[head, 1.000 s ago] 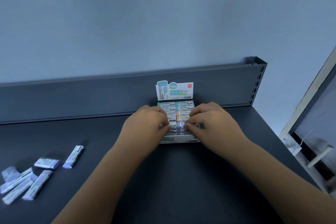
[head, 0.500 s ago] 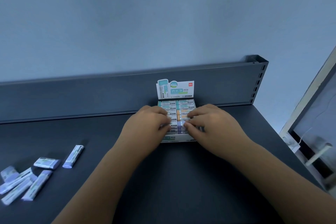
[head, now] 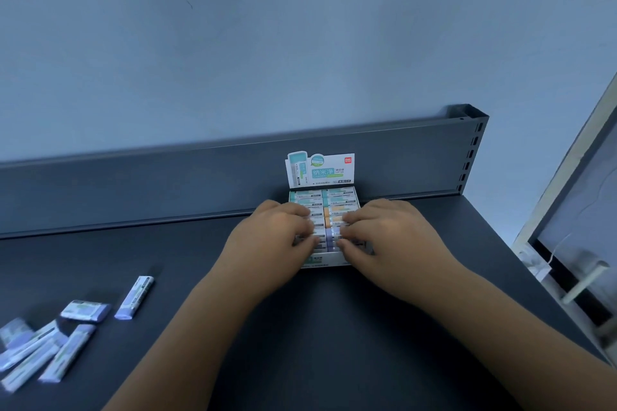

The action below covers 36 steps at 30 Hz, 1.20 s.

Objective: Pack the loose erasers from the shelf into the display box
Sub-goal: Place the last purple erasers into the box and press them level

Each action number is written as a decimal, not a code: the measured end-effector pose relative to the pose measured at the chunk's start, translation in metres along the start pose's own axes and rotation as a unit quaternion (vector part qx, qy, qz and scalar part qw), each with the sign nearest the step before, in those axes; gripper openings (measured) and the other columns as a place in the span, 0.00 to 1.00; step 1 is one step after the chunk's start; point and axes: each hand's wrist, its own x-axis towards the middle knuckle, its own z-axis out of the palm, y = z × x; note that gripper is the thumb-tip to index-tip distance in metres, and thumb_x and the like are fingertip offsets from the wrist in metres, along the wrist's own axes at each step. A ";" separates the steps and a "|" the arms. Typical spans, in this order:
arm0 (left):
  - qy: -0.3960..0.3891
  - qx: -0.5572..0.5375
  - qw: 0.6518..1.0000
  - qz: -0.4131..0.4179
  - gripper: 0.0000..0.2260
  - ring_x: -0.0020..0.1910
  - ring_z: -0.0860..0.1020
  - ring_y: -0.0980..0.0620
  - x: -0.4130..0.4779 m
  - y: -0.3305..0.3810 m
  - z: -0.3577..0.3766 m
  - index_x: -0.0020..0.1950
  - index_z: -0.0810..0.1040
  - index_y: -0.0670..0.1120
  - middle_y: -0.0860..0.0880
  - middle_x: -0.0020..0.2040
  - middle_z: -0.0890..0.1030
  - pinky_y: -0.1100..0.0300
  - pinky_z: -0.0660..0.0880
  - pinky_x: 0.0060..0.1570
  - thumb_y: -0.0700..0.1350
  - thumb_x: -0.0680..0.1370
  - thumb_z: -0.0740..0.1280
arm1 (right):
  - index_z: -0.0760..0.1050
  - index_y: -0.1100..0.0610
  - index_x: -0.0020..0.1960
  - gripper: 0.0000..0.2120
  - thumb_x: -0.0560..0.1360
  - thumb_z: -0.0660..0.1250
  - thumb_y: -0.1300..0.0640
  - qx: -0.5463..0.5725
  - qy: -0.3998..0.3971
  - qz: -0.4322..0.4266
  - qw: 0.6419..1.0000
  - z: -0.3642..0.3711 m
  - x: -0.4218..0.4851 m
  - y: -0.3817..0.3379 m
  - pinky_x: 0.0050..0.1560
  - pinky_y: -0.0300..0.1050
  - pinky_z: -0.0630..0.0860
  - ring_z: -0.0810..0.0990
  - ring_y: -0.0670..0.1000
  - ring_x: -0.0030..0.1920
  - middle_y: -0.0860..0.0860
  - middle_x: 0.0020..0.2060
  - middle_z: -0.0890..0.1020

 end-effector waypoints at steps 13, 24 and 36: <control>0.017 0.006 1.000 -0.009 0.12 0.64 0.70 0.51 -0.002 0.004 0.006 0.50 0.84 0.52 0.59 0.65 0.76 0.54 0.75 0.56 0.55 0.81 0.64 | 0.80 0.48 0.56 0.19 0.79 0.57 0.38 -0.023 -0.131 0.037 0.990 -0.020 0.002 -0.014 0.57 0.50 0.77 0.75 0.50 0.61 0.43 0.56 0.79; -0.023 0.161 0.987 -0.007 0.34 0.64 0.69 0.52 -0.011 0.019 -0.012 0.61 0.79 0.56 0.59 0.62 0.77 0.53 0.74 0.56 0.72 0.75 0.42 | 0.75 0.46 0.66 0.20 0.79 0.60 0.39 0.010 -0.129 0.073 0.989 -0.032 -0.009 -0.024 0.66 0.50 0.73 0.67 0.49 0.72 0.46 0.74 0.67; 0.029 0.081 0.992 -0.096 0.33 0.61 0.76 0.50 -0.054 0.021 -0.040 0.64 0.77 0.54 0.54 0.59 0.81 0.49 0.77 0.56 0.72 0.74 0.48 | 0.69 0.48 0.74 0.25 0.79 0.63 0.41 0.169 0.008 0.087 0.982 -0.039 -0.020 -0.054 0.73 0.43 0.66 0.64 0.44 0.75 0.43 0.75 0.68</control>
